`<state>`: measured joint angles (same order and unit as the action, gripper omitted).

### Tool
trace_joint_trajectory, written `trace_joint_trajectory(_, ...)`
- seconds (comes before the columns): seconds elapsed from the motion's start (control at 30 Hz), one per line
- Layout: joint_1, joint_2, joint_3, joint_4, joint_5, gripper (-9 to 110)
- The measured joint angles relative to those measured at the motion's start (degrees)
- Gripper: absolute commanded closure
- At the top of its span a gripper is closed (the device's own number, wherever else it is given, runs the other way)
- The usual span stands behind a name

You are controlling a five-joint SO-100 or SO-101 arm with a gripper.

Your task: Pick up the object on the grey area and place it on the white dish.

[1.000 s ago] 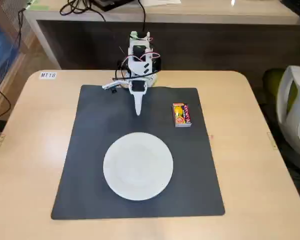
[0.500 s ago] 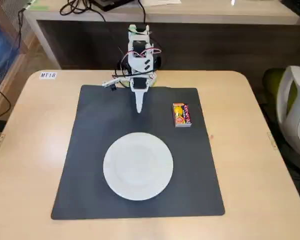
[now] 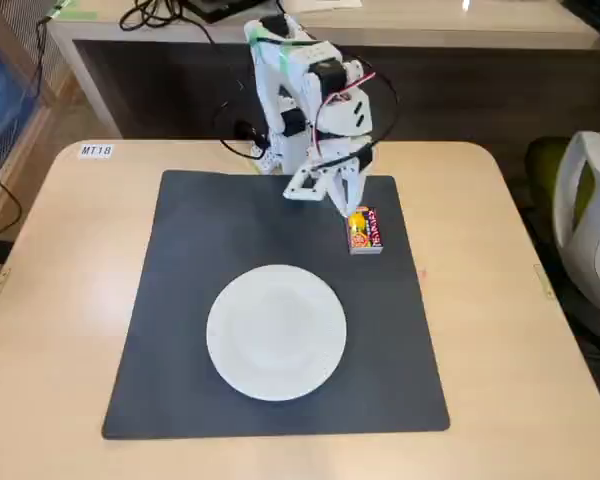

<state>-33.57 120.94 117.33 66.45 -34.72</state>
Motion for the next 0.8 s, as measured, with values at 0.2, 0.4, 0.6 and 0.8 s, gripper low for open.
trace_joint_trajectory(0.2,-3.8,-9.1,-0.8,2.5,-7.6,101)
trace_joint_trajectory(0.4,-5.4,-12.2,-1.0,2.8,-11.2,78)
trace_joint_trajectory(0.6,-5.4,-12.2,-1.2,4.0,-13.2,64)
trace_joint_trajectory(0.8,-5.1,-14.1,-1.3,4.1,-13.4,62)
